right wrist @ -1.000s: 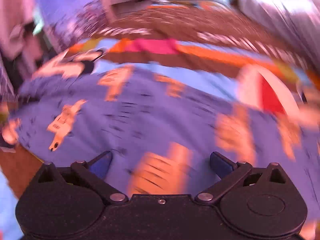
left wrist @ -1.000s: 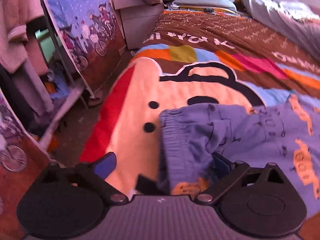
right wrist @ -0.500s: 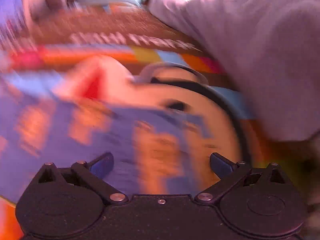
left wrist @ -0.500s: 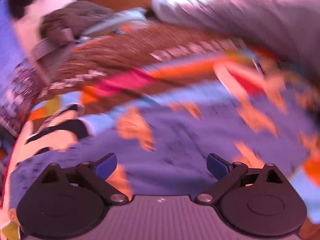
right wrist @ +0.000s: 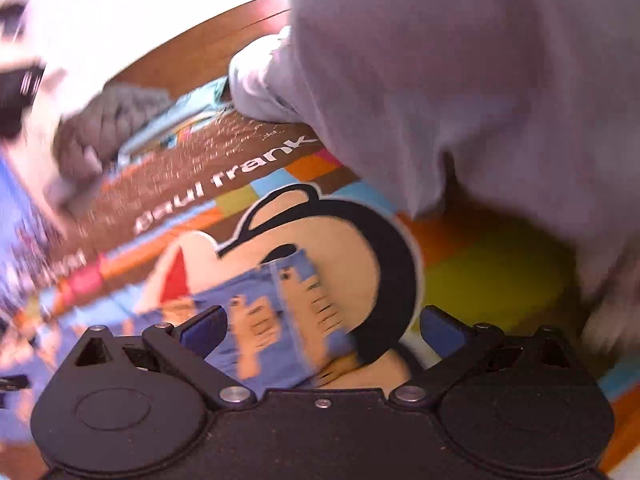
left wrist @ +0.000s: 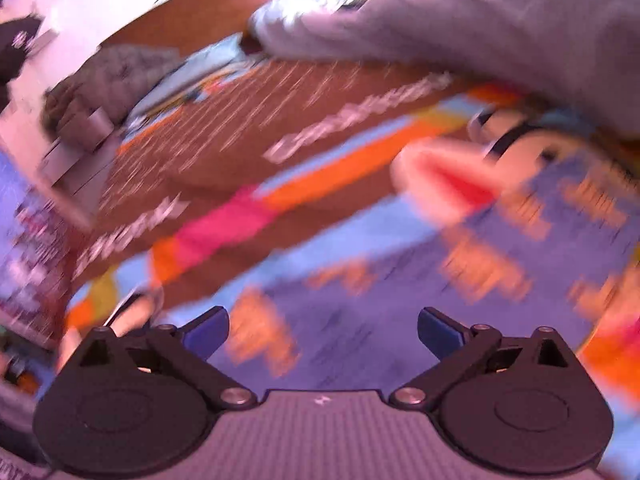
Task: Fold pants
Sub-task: 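Close both grippers side by side on the cuff end of the blue pants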
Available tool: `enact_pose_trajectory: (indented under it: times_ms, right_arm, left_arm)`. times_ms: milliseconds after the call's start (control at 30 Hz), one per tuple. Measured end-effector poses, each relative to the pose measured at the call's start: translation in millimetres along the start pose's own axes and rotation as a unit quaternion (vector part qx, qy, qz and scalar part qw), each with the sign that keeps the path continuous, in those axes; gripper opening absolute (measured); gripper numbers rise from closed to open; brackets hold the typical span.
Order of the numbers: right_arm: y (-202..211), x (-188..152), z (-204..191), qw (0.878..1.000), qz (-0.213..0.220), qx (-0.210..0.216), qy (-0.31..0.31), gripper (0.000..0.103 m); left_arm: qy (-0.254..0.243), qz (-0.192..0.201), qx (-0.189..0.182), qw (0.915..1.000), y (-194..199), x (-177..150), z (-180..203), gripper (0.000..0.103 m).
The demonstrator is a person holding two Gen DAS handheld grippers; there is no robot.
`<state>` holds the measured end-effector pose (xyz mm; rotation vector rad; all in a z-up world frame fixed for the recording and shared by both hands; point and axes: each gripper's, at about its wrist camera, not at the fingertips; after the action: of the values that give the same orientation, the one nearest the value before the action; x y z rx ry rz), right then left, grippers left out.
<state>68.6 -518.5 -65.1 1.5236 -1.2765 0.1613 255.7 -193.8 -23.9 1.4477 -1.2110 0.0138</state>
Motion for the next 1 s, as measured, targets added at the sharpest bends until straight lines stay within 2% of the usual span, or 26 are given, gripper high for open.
enact_pose_trajectory:
  times_ms: [100,133,200,267,367,467,600,667,733,800,900,1000]
  right_arm:
    - [-5,-13,-4,0.998,-0.018,0.031,-0.049,0.102]
    - [-9,-16,-6,0.998,-0.022,0.025,-0.055,0.102]
    - [-18,-20,-10,0.997,-0.035,0.007,-0.064,0.093]
    - [-23,-23,-10,0.997,-0.040,0.010,-0.072,0.093]
    - [-31,-23,-8,0.994,-0.038,0.010,-0.097,0.090]
    - [-31,-25,-3,0.991,-0.040,0.027,-0.121,0.088]
    - [-32,-26,1,0.990,-0.047,0.030,-0.128,0.086]
    - [-34,-25,-1,0.990,-0.053,0.030,-0.124,0.086]
    - [-37,-24,0,0.990,-0.058,0.033,-0.126,0.086]
    - [-40,-22,3,0.988,-0.062,0.037,-0.137,0.086]
    - [-42,-21,6,0.986,-0.063,0.040,-0.149,0.086]
    - [-44,-21,7,0.983,-0.056,0.035,-0.169,0.086]
  left_arm:
    - [-0.004,0.014,-0.048,0.9987,-17,46,39,0.103]
    - [-0.005,0.017,-0.061,0.9980,-24,59,52,0.103]
    - [-0.011,0.022,-0.087,0.9959,-39,86,80,0.103]
    - [-0.023,0.018,-0.115,0.9930,-56,112,113,0.102]
    - [-0.054,0.010,-0.136,0.9891,-82,138,158,0.102]
    - [-0.096,-0.003,-0.145,0.9847,-104,144,196,0.102]
    - [-0.151,-0.039,-0.125,0.9799,-130,137,228,0.102]
    - [-0.157,-0.053,-0.120,0.9789,-140,130,233,0.103]
    - [-0.127,-0.066,-0.133,0.9808,-145,130,227,0.103]
    - [-0.071,-0.098,-0.154,0.9806,-150,133,214,0.099]
    - [0.012,-0.145,-0.198,0.9694,-156,141,191,0.097]
    - [0.073,-0.162,-0.217,0.9599,-153,151,176,0.097]
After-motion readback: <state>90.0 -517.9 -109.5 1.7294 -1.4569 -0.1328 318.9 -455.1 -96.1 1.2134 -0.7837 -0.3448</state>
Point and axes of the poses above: each gripper's, at about its wrist camera, not at the fingertips, and y roughly against the way its jaws point, z to its right, x to its top, and after that the axes turned 3 degrees about -y, right-handed
